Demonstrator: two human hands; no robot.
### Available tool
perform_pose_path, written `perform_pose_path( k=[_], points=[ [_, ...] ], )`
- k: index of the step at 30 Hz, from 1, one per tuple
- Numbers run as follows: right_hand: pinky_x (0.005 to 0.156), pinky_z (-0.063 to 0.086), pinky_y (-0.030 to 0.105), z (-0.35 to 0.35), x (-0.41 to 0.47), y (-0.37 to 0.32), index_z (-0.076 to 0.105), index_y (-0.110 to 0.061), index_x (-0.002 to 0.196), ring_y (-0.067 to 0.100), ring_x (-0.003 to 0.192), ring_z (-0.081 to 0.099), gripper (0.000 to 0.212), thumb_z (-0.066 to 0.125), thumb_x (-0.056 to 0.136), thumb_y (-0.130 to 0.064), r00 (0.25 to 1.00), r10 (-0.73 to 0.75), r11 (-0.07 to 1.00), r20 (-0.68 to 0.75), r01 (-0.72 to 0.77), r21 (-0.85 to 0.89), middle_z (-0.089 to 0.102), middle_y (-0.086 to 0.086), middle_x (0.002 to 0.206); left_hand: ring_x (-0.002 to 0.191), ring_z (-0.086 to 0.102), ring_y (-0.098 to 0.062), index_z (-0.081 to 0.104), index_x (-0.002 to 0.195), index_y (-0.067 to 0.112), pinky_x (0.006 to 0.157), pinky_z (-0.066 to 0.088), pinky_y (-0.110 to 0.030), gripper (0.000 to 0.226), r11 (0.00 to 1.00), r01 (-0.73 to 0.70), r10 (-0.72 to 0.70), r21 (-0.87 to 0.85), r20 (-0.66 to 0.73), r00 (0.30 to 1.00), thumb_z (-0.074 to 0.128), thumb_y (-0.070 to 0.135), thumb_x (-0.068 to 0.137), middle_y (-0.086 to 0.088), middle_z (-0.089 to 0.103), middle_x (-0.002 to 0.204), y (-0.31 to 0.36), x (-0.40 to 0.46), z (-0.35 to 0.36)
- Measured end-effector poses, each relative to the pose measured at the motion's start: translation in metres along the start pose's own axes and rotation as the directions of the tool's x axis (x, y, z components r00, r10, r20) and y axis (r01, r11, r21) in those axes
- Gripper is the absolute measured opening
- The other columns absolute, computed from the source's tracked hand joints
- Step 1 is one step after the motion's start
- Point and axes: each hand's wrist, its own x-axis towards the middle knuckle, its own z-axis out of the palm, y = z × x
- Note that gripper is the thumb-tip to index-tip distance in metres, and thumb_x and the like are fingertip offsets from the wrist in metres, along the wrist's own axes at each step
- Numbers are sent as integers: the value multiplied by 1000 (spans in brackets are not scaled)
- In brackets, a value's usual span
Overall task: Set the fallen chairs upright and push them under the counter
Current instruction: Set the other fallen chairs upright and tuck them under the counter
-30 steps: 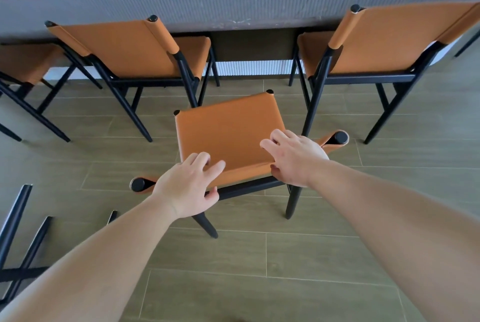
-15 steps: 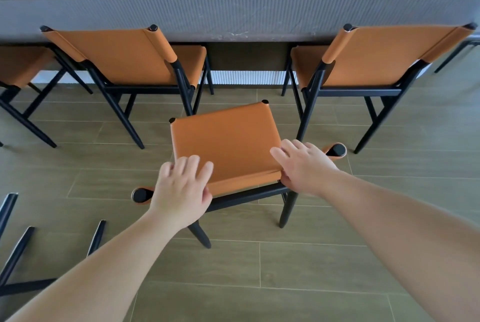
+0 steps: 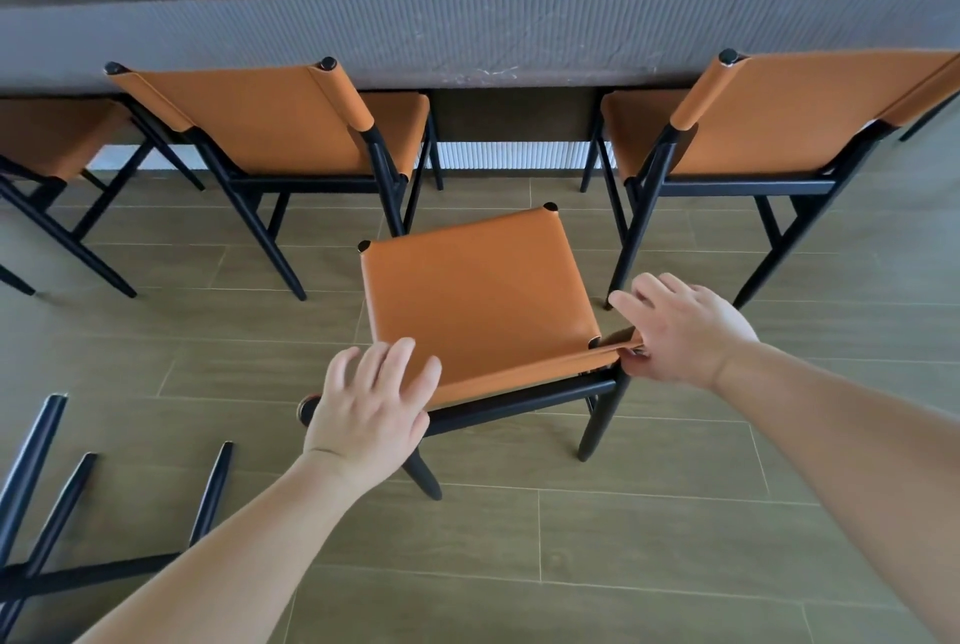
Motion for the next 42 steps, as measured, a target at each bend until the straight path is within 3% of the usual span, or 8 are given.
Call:
perform_pose_path(
  k=[6, 10, 14, 22, 26, 31, 37, 42],
  points=[
    [77, 50, 33, -3, -2, -1, 43, -32, 124, 17, 101, 45, 53, 47, 79, -60, 999, -6, 1000, 39, 5, 22, 44, -5, 112, 105, 52, -30, 55, 116, 18, 91, 39, -50, 35, 999, -16, 17, -32, 23, 1000, 59, 25, 82, -11, 55, 119, 3, 0, -2],
    [75, 49, 34, -5, -4, 1, 43, -34, 119, 17, 105, 43, 49, 43, 78, -61, 996, -26, 1000, 80, 25, 18, 45, -6, 114, 105, 55, -28, 57, 118, 20, 89, 40, -46, 32, 997, -24, 28, -67, 54, 998, 54, 27, 88, -9, 58, 119, 6, 3, -8],
    [71, 48, 34, -4, -8, 7, 43, -34, 110, 16, 101, 43, 41, 43, 78, -61, 995, -54, 999, 87, 54, 3, 47, -7, 112, 104, 56, -28, 56, 126, 20, 88, 41, -45, 37, 997, -25, 33, -68, 115, 993, 48, 29, 91, -11, 59, 119, 10, 9, -17],
    [66, 47, 31, 7, -39, 28, 47, -40, 103, 15, 98, 45, 32, 38, 80, -60, 995, -47, 999, 92, 44, 30, 49, -11, 104, 98, 60, -32, 57, 127, 19, 75, 49, -44, 51, 992, -94, 112, -86, 235, 966, 70, 23, 78, -15, 59, 118, 31, 26, -37],
    [66, 47, 31, 8, -47, 35, 48, -39, 107, 15, 98, 45, 33, 40, 82, -60, 995, -44, 998, 86, 40, 43, 49, -11, 105, 112, 58, -33, 57, 133, 23, 87, 51, -47, 56, 981, -184, 194, -61, 349, 917, 69, 25, 78, -18, 54, 132, 23, 43, -49],
    [68, 51, 33, 7, -50, 36, 50, -39, 113, 16, 98, 46, 39, 39, 81, -59, 995, -9, 997, 97, 1, 78, 48, -10, 102, 127, 50, -33, 51, 141, 26, 104, 42, -50, 60, 980, -178, 197, -84, 400, 895, 67, 25, 83, -19, 46, 143, 17, 60, -48],
    [72, 51, 35, 4, -48, 40, 44, -40, 123, 17, 101, 45, 45, 45, 81, -56, 995, 32, 992, 94, -43, 120, 45, -7, 105, 143, 25, -33, 23, 152, 36, 114, 24, -56, 78, 981, -191, 178, -15, 445, 878, 58, 40, 82, -18, 21, 156, 8, 88, -36],
    [72, 51, 35, 5, -38, 46, 44, -39, 118, 16, 97, 43, 42, 44, 81, -56, 993, 67, 989, 94, -78, 123, 43, -7, 105, 148, 11, -28, 7, 152, 43, 118, 16, -55, 82, 974, -216, 225, -75, 484, 846, 53, 46, 85, -11, 5, 161, -8, 115, -26]
  ],
)
